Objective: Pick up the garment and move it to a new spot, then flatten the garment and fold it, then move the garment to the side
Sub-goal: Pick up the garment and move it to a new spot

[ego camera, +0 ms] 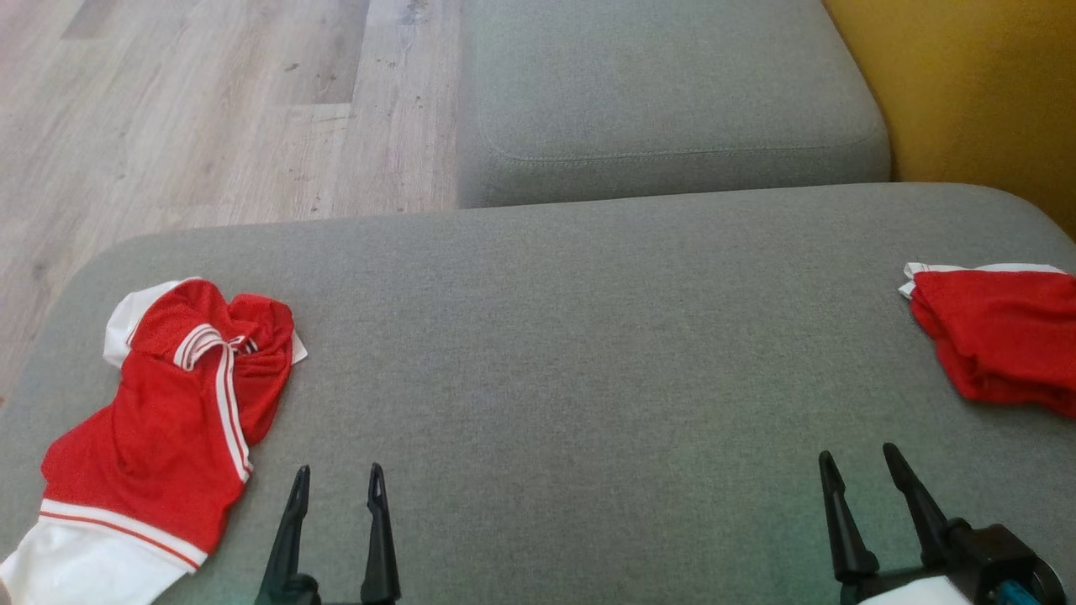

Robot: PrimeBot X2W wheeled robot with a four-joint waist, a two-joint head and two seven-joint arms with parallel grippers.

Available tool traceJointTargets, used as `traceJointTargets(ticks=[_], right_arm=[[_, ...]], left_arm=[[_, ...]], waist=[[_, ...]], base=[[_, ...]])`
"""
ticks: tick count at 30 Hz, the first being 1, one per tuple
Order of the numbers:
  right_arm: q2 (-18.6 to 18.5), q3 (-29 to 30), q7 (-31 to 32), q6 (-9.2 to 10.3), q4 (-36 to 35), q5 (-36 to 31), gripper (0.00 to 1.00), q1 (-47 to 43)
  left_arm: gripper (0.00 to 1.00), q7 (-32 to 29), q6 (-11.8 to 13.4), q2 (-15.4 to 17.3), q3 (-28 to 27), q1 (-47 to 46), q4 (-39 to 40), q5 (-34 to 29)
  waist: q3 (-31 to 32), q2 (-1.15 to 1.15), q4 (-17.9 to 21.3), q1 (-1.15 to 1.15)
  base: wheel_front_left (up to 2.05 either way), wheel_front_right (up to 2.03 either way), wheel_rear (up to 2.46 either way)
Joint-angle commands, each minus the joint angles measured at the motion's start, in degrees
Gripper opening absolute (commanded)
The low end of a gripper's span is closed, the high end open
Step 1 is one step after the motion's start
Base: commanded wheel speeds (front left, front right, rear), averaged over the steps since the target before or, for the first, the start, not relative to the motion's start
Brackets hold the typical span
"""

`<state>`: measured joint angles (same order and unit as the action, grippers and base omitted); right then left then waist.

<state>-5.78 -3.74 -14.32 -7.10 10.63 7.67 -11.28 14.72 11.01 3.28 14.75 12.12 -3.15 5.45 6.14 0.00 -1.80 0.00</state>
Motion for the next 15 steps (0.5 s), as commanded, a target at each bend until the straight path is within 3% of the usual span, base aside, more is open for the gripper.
traceJointTargets(ticks=[1, 15], right_arm=[[-0.74, -1.43, -0.68, -0.39, -1.73, 0.18, 1.00, 2.77], [-0.63, -1.87, -0.68, -0.39, -1.02, -0.18, 1.00, 3.19]], left_arm=[[1.00, 0.28, -0.30, -0.33, -2.09, -1.78, 1.75, -0.43], [1.00, 0.28, -0.52, -0.38, -2.45, -1.84, 1.42, -0.82]], waist=[[-0.05, 0.00, 0.11, 0.00], [0.00, 0.00, -1.11, 0.00]], base=[[0.00, 0.00, 0.00], [0.00, 0.00, 0.00]])
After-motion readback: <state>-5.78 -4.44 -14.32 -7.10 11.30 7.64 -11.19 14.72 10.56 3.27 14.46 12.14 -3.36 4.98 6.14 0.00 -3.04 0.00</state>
